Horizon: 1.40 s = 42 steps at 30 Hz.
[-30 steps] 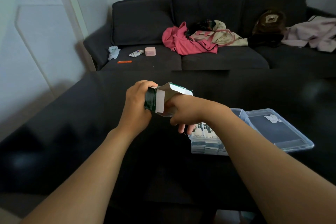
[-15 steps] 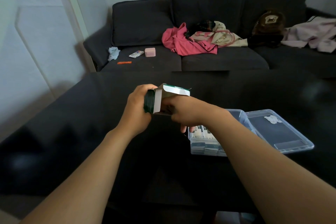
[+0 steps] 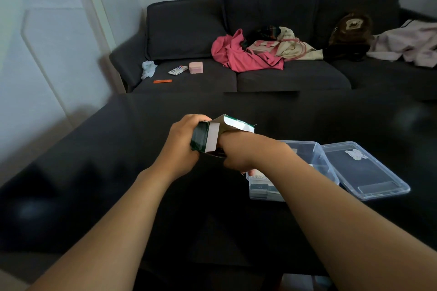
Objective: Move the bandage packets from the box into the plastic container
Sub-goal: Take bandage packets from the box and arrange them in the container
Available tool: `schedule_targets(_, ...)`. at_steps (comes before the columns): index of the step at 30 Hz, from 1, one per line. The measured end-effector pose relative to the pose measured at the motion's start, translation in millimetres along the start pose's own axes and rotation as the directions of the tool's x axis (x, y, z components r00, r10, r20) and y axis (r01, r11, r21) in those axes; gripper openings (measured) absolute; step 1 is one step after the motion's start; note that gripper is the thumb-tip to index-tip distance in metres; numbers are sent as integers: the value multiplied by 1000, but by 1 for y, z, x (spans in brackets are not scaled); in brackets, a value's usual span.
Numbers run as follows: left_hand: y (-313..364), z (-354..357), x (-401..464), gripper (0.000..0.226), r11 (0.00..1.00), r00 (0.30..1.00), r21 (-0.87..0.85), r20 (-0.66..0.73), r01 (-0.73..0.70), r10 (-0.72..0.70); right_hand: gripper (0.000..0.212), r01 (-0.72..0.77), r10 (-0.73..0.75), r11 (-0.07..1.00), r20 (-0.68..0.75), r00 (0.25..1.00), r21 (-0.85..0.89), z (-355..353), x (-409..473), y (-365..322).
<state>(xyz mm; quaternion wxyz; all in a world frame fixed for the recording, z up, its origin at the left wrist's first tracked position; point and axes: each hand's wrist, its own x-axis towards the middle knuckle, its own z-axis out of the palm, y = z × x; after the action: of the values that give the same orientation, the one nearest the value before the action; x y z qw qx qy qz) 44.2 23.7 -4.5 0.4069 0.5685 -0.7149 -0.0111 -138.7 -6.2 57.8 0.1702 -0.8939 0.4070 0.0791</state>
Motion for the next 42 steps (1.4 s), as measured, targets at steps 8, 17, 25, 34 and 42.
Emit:
schedule_targets(8,-1,0,2,60,999,999,15,4,-34,34,49,58,-54,998,-131,990,33,-1,-4,-1)
schedule_targets(17,-3,1,1,67,1000,999,20,34,-24,23,46,-22,27,998,-91,995,57,-11,2,-5)
schedule_targets(25,-5,0,0,68,1000,1000,10,29,-1,1,43,-57,60,998,-166,984,22,0,18,4)
schedule_targets(34,0,-3,-3,64,997,996,-66,-76,45,-50,49,65,-91,996,-528,845,-66,10,7,5)
schedule_targets(42,1,-6,-5,67,993,983,-107,-172,43,-61,37,121,-151,989,-560,815,-90,4,7,1)
